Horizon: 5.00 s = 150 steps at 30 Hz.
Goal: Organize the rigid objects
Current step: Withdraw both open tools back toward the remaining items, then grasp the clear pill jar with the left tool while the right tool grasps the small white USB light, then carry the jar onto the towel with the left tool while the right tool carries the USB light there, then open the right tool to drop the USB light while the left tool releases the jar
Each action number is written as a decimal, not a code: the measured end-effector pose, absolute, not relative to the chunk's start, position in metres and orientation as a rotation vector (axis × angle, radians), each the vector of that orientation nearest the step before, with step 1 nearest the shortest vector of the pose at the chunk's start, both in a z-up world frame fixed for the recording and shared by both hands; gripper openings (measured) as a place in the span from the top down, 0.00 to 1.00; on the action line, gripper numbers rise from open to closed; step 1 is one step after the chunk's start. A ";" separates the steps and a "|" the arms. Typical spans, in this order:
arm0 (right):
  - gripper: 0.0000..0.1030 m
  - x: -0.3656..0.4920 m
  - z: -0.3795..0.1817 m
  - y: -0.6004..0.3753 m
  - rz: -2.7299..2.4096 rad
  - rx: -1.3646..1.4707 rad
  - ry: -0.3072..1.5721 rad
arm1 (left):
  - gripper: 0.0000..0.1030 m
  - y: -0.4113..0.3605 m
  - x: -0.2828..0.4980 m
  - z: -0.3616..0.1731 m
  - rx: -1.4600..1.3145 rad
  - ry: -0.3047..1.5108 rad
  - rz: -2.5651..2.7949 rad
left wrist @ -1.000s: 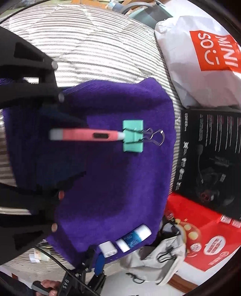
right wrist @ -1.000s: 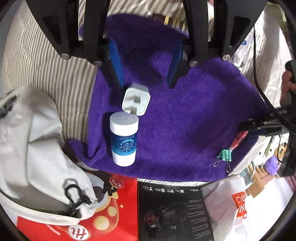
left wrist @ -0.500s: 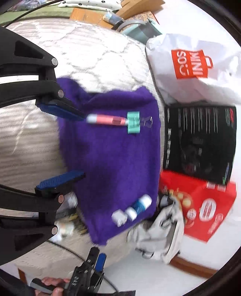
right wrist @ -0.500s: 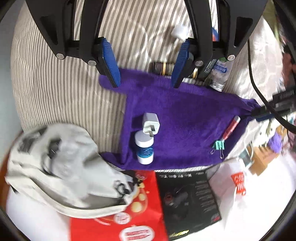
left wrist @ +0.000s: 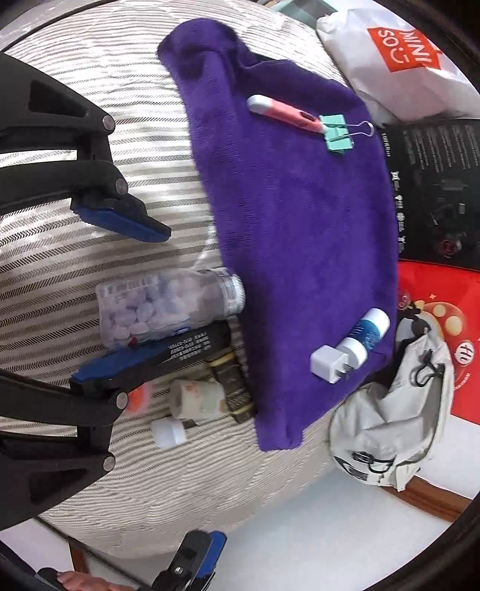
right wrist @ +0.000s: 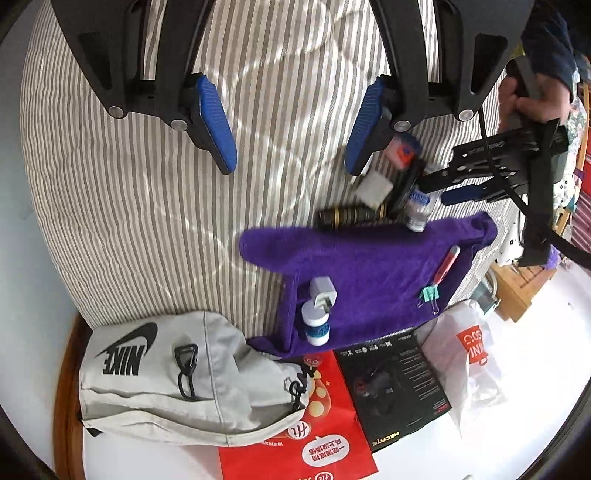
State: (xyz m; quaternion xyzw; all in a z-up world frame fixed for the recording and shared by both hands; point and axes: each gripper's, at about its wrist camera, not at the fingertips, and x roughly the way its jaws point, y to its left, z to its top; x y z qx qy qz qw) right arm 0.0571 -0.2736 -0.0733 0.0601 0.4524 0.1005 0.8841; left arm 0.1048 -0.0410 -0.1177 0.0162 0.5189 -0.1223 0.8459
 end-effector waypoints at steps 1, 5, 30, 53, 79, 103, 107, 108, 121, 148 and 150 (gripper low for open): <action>0.41 0.055 -0.074 -0.274 0.210 0.119 0.942 | 0.45 -0.041 0.102 -0.119 0.061 1.095 -0.243; 0.41 0.052 -0.077 -0.272 0.217 0.109 0.944 | 0.45 -0.037 0.098 -0.122 0.078 1.090 -0.226; 0.50 0.098 -0.134 -0.206 0.305 0.078 1.029 | 0.62 -0.031 0.090 -0.131 0.130 1.039 -0.206; 0.77 0.094 -0.137 -0.215 0.238 -0.098 0.977 | 0.63 -0.025 0.085 -0.129 0.142 1.012 -0.198; 0.77 0.091 -0.088 -0.231 0.312 0.035 0.921 | 0.63 0.048 0.082 -0.086 -0.015 0.981 -0.153; 0.77 0.183 -0.082 -0.214 0.332 -0.008 0.948 | 0.63 0.061 0.159 -0.068 -0.028 0.964 -0.137; 0.77 0.204 -0.095 -0.210 0.328 -0.028 0.988 | 0.63 0.063 0.171 -0.072 -0.029 0.972 -0.141; 0.77 0.209 -0.099 -0.209 0.325 -0.035 1.000 | 0.63 0.063 0.174 -0.073 -0.030 0.975 -0.143; 0.77 0.233 -0.117 -0.190 0.355 -0.094 1.058 | 0.63 0.066 0.205 -0.089 -0.036 1.005 -0.152; 0.56 0.201 -0.095 -0.206 0.399 -0.076 1.053 | 0.63 0.032 0.238 -0.095 0.057 1.046 -0.174; 0.56 0.196 -0.091 -0.212 0.399 -0.048 1.042 | 0.63 0.026 0.238 -0.096 0.075 1.054 -0.179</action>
